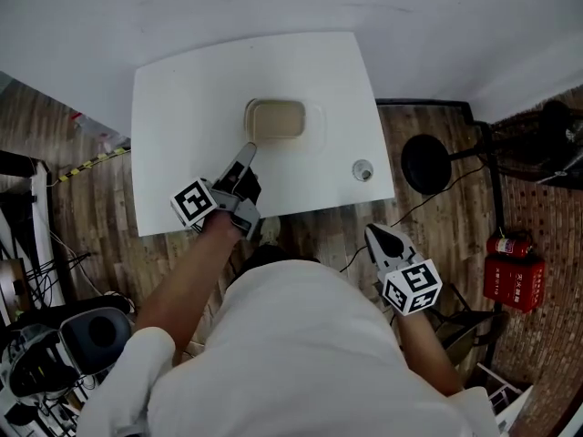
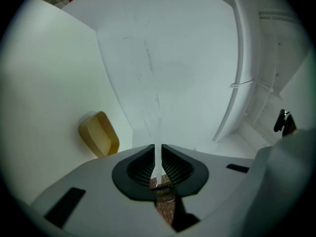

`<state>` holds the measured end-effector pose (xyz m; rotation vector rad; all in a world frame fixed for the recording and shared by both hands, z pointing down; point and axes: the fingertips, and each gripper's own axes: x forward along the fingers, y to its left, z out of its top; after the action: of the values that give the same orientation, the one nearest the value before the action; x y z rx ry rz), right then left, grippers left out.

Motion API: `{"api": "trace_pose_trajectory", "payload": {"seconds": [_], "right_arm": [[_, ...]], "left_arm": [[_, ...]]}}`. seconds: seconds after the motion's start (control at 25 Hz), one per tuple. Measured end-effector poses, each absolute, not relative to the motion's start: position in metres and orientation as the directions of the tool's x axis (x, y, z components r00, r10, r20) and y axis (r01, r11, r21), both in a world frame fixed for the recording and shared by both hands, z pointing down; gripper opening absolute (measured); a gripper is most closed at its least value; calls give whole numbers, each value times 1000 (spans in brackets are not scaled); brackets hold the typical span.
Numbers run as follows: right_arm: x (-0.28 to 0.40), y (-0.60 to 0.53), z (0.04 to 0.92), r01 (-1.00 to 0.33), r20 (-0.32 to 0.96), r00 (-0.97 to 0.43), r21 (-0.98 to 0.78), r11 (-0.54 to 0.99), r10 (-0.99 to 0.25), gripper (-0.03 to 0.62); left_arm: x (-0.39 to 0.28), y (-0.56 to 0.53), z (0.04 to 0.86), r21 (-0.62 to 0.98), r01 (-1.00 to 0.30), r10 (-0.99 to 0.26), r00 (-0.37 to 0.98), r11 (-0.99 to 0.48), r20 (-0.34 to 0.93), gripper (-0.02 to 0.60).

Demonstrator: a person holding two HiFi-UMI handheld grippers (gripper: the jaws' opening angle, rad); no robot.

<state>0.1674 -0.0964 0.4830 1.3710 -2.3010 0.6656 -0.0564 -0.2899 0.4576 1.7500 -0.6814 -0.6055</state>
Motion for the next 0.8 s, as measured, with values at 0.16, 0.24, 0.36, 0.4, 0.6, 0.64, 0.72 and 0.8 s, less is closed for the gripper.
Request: {"api": "trace_pose_trajectory", "payload": {"seconds": [0.16, 0.24, 0.36, 0.4, 0.6, 0.64, 0.72, 0.8], "right_arm": [[175, -83, 485, -871, 531, -483, -208, 445, -696, 8], [178, -79, 485, -863, 524, -497, -214, 457, -692, 8], [179, -71, 484, -850, 514, -518, -218, 480, -684, 8], [180, -68, 484, -844, 511, -526, -219, 489, -680, 8], [184, -52, 483, -822, 494, -558, -214, 528, -667, 8], [183, -49, 484, -818, 492, -562, -214, 534, -665, 8], [183, -44, 483, -813, 489, -568, -212, 542, -661, 8], [183, -39, 483, -809, 486, -574, -209, 549, -659, 8]], "left_arm": [[-52, -254, 440, 960, -143, -721, 689, -239, -77, 54], [-51, -238, 435, 961, -140, -727, 682, -240, -82, 54], [-51, -214, 427, 962, -130, -736, 670, -241, -94, 54], [-50, -206, 424, 961, -130, -739, 667, -243, -97, 54], [-47, -171, 417, 959, -127, -753, 648, -252, -112, 54], [-47, -165, 415, 958, -127, -754, 647, -256, -116, 54], [-47, -155, 412, 957, -127, -754, 645, -262, -121, 54], [-47, -145, 411, 957, -124, -757, 642, -261, -123, 54]]}}
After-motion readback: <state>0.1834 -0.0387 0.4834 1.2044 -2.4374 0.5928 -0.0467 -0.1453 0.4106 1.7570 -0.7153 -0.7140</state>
